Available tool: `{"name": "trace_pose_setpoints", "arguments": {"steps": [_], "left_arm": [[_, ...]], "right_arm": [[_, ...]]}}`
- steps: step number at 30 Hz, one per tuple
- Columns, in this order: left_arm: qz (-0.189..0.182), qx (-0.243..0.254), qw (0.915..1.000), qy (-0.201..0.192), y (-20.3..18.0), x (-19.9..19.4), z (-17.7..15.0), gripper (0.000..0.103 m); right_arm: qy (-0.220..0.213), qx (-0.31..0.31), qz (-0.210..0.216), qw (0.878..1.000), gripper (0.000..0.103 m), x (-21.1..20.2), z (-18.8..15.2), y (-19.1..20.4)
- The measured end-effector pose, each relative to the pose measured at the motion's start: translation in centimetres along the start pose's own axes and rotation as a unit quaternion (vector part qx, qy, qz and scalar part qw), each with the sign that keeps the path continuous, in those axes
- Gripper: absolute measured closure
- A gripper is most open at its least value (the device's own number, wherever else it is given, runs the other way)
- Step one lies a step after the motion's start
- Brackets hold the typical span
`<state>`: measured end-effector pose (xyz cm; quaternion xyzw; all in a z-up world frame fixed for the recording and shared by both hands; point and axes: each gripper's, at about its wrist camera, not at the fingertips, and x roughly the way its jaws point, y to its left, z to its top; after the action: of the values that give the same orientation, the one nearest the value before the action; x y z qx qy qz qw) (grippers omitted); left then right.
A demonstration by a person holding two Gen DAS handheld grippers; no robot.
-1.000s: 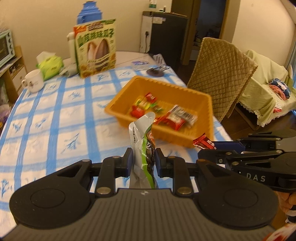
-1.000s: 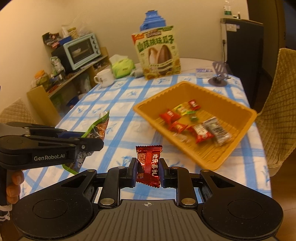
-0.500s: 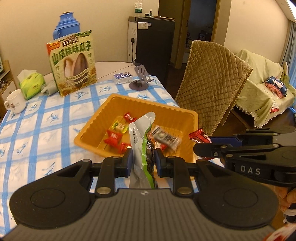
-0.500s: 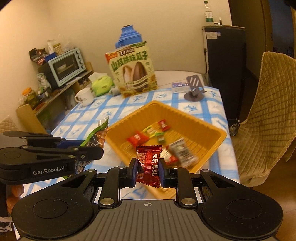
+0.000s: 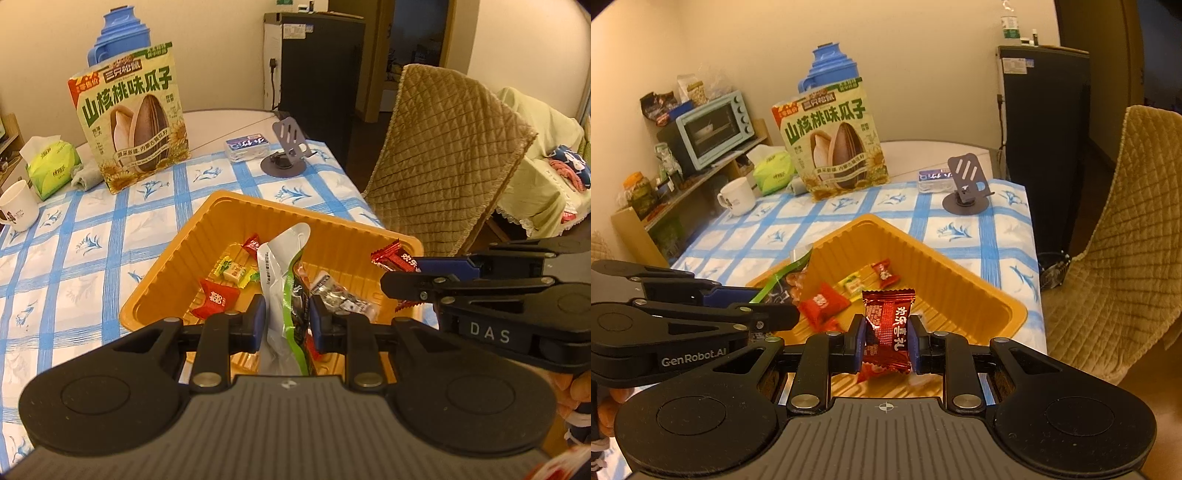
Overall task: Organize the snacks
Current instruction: 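Carry both held snacks over the orange tray with both grippers, then lower both snacks into the tray and open both grippers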
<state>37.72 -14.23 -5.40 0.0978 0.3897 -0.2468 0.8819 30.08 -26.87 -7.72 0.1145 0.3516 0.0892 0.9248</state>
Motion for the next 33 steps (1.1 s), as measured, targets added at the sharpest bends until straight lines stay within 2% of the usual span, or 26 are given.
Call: {"name": "trace_pose_setpoints", "arguments": {"steps": [12,26,33], "left_arm": [[0.021,-0.022,0.9993,0.02,0.5,3.8,0.8,0.08],[0.031,-0.039,0.9984,0.029,0.8,5.4,1.1,0.08],[0.033,-0.041,0.9981,0.032,0.8,5.9,1.4,0.08]], "right_arm": [[0.018,-0.023,0.007,1.0,0.079,3.9,0.9,-3.1],[0.021,-0.078,0.004,0.997,0.079,7.0,0.6,-4.3],[0.019,-0.086,0.012,0.996,0.078,8.0,0.8,-4.9]]}}
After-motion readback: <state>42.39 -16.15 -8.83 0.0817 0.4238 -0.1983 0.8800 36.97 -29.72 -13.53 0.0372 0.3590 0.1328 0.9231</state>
